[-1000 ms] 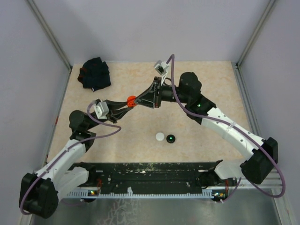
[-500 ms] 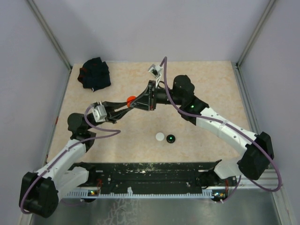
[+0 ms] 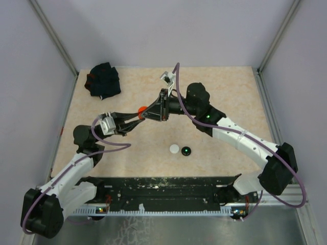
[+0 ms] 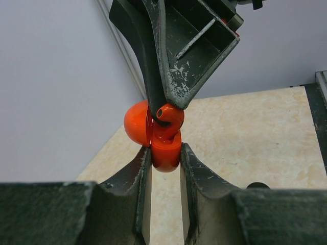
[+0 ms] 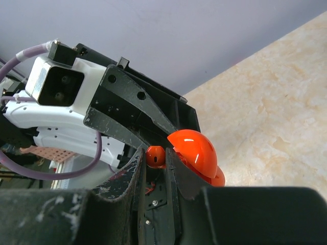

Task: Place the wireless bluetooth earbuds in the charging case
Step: Place the earbud in the charging case.

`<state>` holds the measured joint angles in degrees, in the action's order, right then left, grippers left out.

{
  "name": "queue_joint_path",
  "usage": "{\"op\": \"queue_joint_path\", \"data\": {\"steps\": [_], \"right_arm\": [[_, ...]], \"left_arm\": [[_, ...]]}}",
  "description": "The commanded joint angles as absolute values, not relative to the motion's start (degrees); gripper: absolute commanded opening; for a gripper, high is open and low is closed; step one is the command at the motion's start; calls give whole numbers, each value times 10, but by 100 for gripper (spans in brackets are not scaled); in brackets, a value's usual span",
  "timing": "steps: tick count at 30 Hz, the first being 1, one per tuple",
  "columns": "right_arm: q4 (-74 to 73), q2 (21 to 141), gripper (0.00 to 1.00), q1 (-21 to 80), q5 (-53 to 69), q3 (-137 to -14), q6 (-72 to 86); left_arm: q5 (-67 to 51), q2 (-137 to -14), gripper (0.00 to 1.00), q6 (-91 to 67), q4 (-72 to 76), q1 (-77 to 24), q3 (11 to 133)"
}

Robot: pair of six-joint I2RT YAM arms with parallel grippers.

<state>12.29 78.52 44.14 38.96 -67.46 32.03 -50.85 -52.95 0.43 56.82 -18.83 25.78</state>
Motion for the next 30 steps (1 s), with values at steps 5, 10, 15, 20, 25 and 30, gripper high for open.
{"op": "queue_joint_path", "data": {"steps": [5, 10, 15, 20, 25, 30], "right_arm": [[117, 769, 8, 445, 361, -681, 319], [111, 768, 8, 445, 359, -679, 331], [100, 766, 7, 445, 348, -678, 330], [90, 769, 7, 445, 335, -678, 329], [73, 769, 7, 445, 310, -678, 329], [55, 767, 7, 445, 284, -678, 328]], "left_arm": [[-507, -516, 0, 7, 602, -185, 248], [-496, -513, 0, 14, 602, -185, 244], [-491, -510, 0, 20, 601, -185, 240], [-491, -508, 0, 21, 602, -185, 240], [-495, -508, 0, 19, 605, -185, 240], [-492, -507, 0, 18, 608, -185, 238]]}}
